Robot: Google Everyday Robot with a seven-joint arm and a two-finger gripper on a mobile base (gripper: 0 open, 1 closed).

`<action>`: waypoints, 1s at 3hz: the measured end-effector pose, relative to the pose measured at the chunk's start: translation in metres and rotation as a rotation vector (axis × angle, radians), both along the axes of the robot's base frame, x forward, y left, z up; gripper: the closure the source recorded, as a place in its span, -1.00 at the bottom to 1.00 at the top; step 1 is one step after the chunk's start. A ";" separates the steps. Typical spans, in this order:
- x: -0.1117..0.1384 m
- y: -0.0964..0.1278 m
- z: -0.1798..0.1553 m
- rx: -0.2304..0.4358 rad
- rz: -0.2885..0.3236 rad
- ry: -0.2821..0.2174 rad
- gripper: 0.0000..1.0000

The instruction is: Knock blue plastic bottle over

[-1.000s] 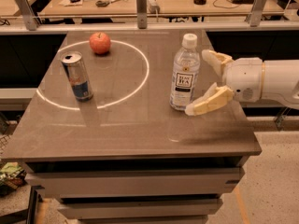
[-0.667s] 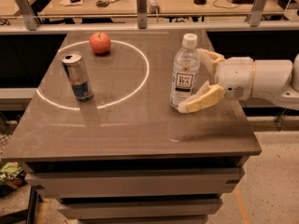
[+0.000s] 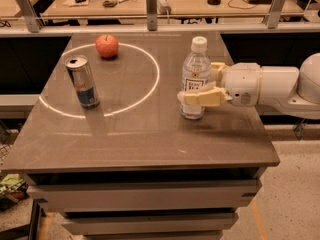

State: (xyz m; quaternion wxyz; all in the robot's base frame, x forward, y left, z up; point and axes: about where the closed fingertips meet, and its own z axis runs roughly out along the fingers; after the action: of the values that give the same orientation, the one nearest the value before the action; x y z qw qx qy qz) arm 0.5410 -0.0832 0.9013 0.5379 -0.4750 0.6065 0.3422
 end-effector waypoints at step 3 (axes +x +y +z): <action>0.018 -0.009 0.077 -0.374 0.007 -0.159 1.00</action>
Offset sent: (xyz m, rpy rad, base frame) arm 0.0342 -0.0357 0.0944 -0.3926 -0.1867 -0.0612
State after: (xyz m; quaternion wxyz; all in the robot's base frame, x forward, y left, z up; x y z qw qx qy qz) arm 0.5586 -0.0925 0.9782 0.4853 -0.5945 0.6133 0.1868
